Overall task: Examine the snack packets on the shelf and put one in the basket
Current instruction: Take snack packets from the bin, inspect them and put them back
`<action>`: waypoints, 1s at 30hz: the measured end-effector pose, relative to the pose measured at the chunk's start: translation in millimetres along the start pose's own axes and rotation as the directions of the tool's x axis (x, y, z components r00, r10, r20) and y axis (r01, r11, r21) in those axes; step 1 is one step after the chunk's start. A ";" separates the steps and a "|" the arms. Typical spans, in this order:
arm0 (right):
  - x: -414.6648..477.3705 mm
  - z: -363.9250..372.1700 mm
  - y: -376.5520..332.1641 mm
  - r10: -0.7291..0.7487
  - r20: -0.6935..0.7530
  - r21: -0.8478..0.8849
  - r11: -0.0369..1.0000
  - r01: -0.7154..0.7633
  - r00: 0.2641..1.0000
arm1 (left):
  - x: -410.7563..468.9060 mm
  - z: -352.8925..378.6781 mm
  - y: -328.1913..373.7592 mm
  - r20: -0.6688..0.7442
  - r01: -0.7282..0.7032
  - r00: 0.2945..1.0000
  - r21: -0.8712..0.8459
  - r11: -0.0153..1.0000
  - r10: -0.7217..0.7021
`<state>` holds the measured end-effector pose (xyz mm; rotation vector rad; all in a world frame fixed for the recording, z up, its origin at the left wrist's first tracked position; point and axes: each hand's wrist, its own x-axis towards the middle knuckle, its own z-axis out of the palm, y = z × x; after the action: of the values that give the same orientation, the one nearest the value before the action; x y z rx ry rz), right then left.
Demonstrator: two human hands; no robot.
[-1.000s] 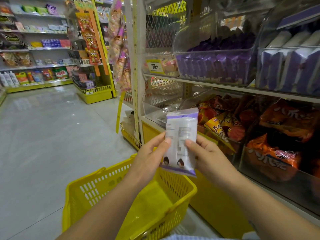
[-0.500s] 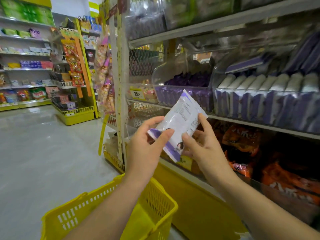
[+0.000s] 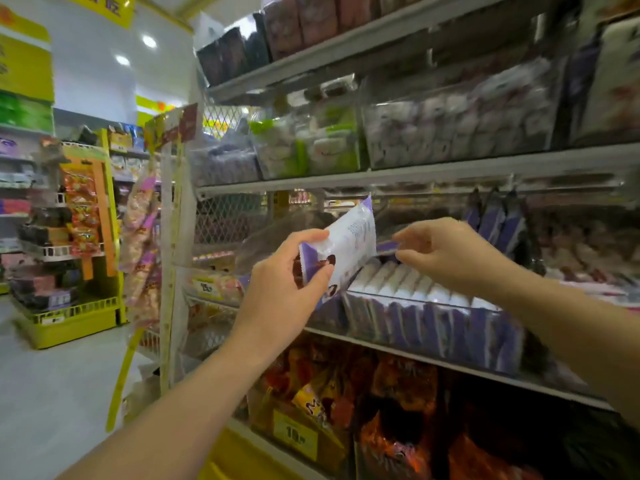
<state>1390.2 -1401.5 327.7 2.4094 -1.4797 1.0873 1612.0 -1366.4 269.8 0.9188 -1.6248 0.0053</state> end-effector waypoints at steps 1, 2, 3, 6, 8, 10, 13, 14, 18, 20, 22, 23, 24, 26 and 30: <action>11.4 -7.6 8.0 0.001 0.006 -0.139 0.990 -0.001 1.000 | 5.9 2.3 -1.3 0.013 -0.013 1.000 0.028 1.000 0.013; 22.0 -12.0 14.9 0.022 0.035 -0.240 0.971 -0.012 0.999 | 11.0 4.9 -2.7 0.032 -0.025 0.999 0.048 0.999 0.024; 32.0 -13.5 20.3 0.053 0.076 -0.306 0.952 -0.027 0.996 | 15.0 7.5 -4.1 0.050 -0.036 0.998 0.063 0.997 0.033; 57.3 -8.1 31.9 0.154 0.189 -0.361 0.929 -0.077 0.970 | 25.4 14.0 -8.3 0.072 -0.088 0.994 0.093 0.992 0.082; 69.1 -2.0 39.0 0.205 0.269 -0.368 0.925 -0.096 0.941 | 31.6 17.6 -12.2 0.105 -0.113 0.989 0.121 0.986 0.101; 78.1 0.0 43.1 0.202 0.325 -0.343 0.936 -0.084 0.924 | 38.2 21.8 -17.3 0.161 -0.126 0.981 0.127 0.984 0.105; 91.3 -2.7 44.5 0.134 0.316 -0.219 0.974 -0.065 0.939 | 49.3 28.9 -23.5 0.198 -0.152 0.972 0.124 0.981 0.126; 95.9 -2.9 44.8 0.129 0.299 -0.185 0.980 -0.076 0.945 | 52.7 31.4 -24.5 0.201 -0.158 0.971 0.117 0.980 0.133; 110.1 3.9 47.4 0.196 0.225 -0.039 0.981 -0.192 0.954 | 63.6 42.2 -29.2 0.187 -0.168 0.971 0.104 0.980 0.146; 113.4 8.3 48.4 0.199 0.192 0.116 0.968 -0.224 0.961 | 67.3 47.2 -32.5 0.175 -0.177 0.972 0.098 0.979 0.158; 117.9 13.1 50.2 0.193 0.145 0.247 0.943 -0.225 0.970 | 69.5 52.1 -36.1 0.171 -0.181 0.972 0.101 0.978 0.162; 120.6 16.4 50.7 0.186 0.121 0.290 0.933 -0.214 0.975 | 70.1 54.1 -38.0 0.167 -0.176 0.973 0.104 0.979 0.157; 123.2 19.5 50.6 0.182 0.105 0.321 0.924 -0.207 0.978 | 71.0 56.0 -40.3 0.162 -0.166 0.976 0.105 0.981 0.147; 129.4 26.7 50.6 0.178 0.091 0.359 0.912 -0.199 0.980 | 74.2 59.8 -45.2 0.147 -0.125 0.983 0.097 0.987 0.110; 139.9 35.2 53.5 0.163 0.087 0.359 0.915 -0.184 0.983 | 87.4 68.8 -49.4 0.102 -0.043 0.994 0.032 0.999 0.039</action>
<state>1402.2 -1547.4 375.2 2.6018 -1.6644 1.4655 1584.2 -1481.0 299.7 0.9245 -1.7423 0.0152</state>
